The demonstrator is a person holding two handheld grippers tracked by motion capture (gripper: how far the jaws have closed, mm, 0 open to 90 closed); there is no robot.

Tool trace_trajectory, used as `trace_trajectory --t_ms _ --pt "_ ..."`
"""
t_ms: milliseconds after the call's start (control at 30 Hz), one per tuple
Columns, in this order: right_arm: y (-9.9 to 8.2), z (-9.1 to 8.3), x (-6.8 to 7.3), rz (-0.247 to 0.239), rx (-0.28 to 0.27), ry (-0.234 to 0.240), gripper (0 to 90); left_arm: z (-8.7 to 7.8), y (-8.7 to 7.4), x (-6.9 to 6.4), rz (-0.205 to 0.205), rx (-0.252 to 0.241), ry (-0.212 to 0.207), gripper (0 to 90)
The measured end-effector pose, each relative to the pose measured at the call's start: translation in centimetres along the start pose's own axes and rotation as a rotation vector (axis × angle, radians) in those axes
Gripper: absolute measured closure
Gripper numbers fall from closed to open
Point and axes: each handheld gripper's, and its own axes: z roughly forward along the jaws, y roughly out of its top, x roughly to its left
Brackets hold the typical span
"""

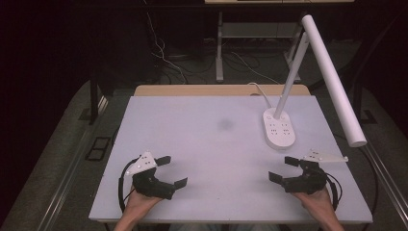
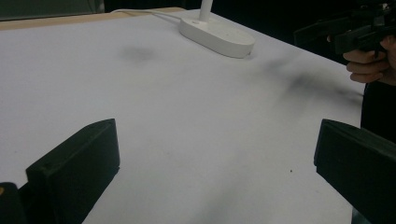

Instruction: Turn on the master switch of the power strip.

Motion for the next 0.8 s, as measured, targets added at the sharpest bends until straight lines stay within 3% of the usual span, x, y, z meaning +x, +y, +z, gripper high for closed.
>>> trace_trajectory --t_ms 800 --pt "-0.15 -0.19 0.30 -0.004 0.035 -0.006 0.2 0.32 -0.05 0.13 -0.010 0.009 -0.004 0.0"
